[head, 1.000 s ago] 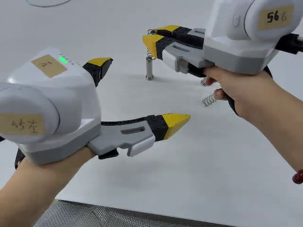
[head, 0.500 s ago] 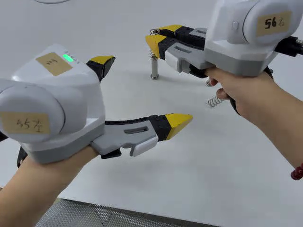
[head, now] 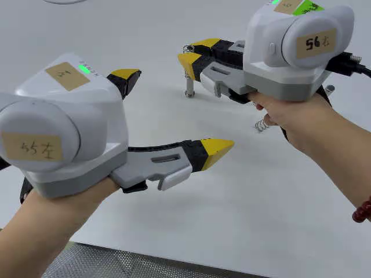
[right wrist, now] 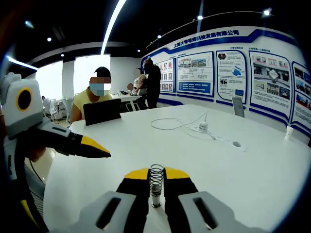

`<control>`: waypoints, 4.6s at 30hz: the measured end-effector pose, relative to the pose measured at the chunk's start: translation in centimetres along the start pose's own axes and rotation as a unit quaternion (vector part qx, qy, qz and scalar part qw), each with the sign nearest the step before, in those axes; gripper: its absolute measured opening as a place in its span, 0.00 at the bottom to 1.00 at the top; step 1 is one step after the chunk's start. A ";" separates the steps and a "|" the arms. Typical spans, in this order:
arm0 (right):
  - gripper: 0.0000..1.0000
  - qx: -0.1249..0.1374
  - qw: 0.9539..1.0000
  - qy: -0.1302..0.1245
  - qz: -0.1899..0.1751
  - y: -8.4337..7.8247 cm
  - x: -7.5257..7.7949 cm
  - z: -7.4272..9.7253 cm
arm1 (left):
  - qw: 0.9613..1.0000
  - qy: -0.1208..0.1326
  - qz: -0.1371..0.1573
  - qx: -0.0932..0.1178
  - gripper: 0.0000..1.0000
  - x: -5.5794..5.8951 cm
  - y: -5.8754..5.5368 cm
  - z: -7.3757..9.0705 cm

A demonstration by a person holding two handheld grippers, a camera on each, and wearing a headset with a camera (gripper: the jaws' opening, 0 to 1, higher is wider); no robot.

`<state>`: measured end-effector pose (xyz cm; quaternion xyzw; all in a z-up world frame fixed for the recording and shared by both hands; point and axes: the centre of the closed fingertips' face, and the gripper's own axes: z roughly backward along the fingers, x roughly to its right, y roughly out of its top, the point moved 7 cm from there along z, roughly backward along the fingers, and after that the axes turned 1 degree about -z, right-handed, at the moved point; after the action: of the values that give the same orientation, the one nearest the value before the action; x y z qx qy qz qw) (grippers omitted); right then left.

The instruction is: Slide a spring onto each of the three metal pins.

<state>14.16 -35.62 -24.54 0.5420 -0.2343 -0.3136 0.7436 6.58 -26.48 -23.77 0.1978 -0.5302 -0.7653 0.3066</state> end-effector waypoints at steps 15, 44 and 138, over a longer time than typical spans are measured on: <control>0.12 -0.022 1.000 -0.007 -0.018 -1.5 0.1 -0.6 | 1.000 0.001 0.000 -0.001 0.97 0.0 0.0 0.1; 0.12 -0.067 0.998 -0.002 -0.024 -3.8 -0.3 -1.1 | 1.000 0.003 0.009 0.009 0.95 -0.2 0.3 0.2; 0.48 -0.049 0.985 -0.129 -0.107 -5.1 4.6 18.1 | 0.995 -0.070 -0.010 -0.070 0.48 3.9 -0.9 -6.2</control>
<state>3.82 -51.97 -23.91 0.4818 -0.2537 -0.4696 0.6950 7.36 -33.17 -26.71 0.1273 -0.4935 -0.8155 0.2742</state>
